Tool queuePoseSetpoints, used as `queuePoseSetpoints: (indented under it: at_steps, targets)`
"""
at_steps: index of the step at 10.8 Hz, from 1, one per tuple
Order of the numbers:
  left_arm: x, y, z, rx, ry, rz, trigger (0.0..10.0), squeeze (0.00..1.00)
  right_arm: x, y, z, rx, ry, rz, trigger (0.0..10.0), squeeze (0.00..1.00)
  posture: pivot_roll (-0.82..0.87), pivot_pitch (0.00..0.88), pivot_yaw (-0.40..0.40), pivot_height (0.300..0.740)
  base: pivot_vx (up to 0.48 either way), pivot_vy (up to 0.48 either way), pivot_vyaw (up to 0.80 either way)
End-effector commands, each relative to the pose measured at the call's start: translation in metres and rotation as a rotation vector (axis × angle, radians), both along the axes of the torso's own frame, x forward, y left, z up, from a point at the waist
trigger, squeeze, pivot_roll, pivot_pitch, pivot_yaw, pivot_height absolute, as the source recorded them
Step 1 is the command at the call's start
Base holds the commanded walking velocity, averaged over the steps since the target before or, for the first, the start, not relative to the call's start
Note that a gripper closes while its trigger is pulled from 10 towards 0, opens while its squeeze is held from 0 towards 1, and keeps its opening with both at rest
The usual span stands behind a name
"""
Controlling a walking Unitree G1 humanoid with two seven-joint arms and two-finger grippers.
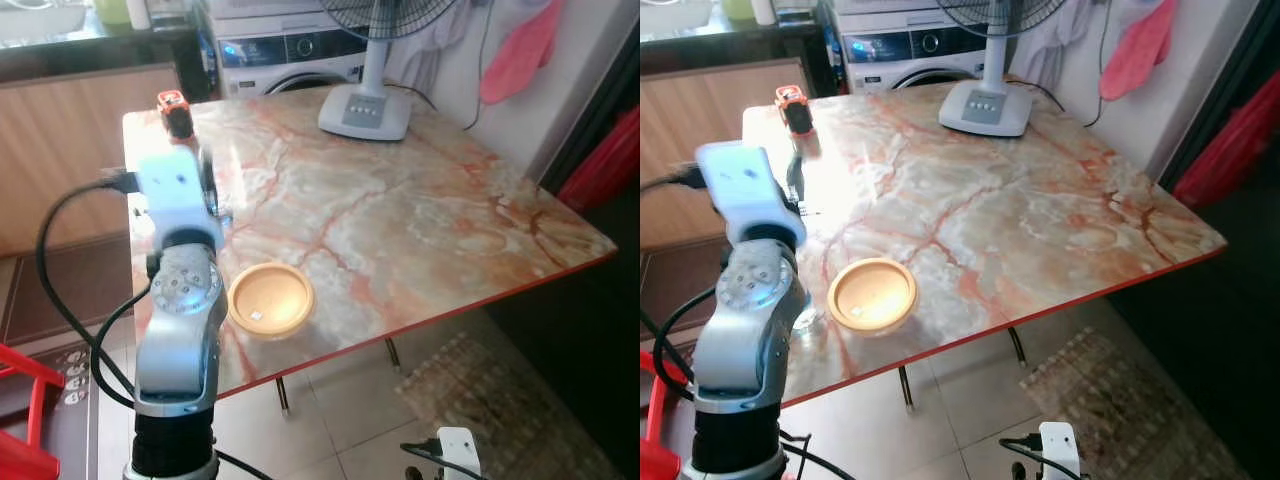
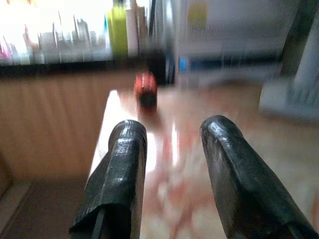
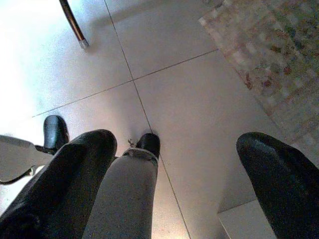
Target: Restocking fridge
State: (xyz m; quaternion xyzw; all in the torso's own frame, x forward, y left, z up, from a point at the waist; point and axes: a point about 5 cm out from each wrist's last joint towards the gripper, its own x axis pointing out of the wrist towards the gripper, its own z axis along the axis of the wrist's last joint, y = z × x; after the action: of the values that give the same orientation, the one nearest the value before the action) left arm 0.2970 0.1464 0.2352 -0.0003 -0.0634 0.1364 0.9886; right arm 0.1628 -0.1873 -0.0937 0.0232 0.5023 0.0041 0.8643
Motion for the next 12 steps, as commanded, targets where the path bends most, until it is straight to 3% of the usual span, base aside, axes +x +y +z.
queuePoseSetpoints:
  at_steps: [1, 3, 4, 6, 7, 10, 12]
  targets:
    - [0.001, 0.002, -0.009, -0.099, 0.114, -0.013, 10.0, 0.00, -0.001, 0.000, -0.001, -0.009, 0.014, 0.010, 10.0, 0.00, 0.10, 0.056, -0.041, 0.740, 0.000, 0.000, 0.00]
    - [0.001, 0.017, -0.003, -0.073, 0.136, -0.030, 10.0, 0.00, -0.001, 0.000, -0.001, -0.009, 0.014, 0.013, 10.0, 0.00, 0.09, 0.059, -0.039, 0.740, 0.000, 0.000, 0.00]
    - [0.001, 0.026, 0.010, -0.102, 0.134, -0.006, 10.0, 1.00, -0.001, -0.001, -0.001, -0.011, 0.016, 0.016, 10.0, 0.00, 0.10, 0.060, -0.044, 0.740, 0.000, 0.000, 0.00]
    - [-0.002, 0.024, 0.021, -0.101, 0.174, -0.054, 10.0, 1.00, -0.001, -0.002, 0.000, -0.016, 0.017, 0.017, 10.0, 0.00, 0.10, 0.061, -0.046, 0.740, 0.000, 0.000, 0.00]
    - [-0.003, 0.020, 0.021, -0.068, 0.203, -0.163, 10.0, 1.00, -0.001, -0.002, 0.000, -0.022, 0.020, 0.023, 10.0, 0.00, 0.10, 0.060, -0.048, 0.740, 0.000, 0.000, 0.00]
    - [-0.005, 0.040, 0.025, 0.000, 0.262, -0.157, 10.0, 1.00, 0.000, -0.003, 0.000, -0.040, 0.027, 0.057, 10.0, 0.00, 0.10, 0.060, -0.046, 0.740, 0.000, 0.000, 0.00]
    - [-0.010, 0.045, 0.027, 0.057, 0.307, -0.223, 10.0, 1.00, -0.001, -0.003, 0.000, -0.039, 0.027, 0.056, 10.0, 0.00, 0.10, 0.062, -0.045, 0.740, 0.000, 0.000, 0.00]
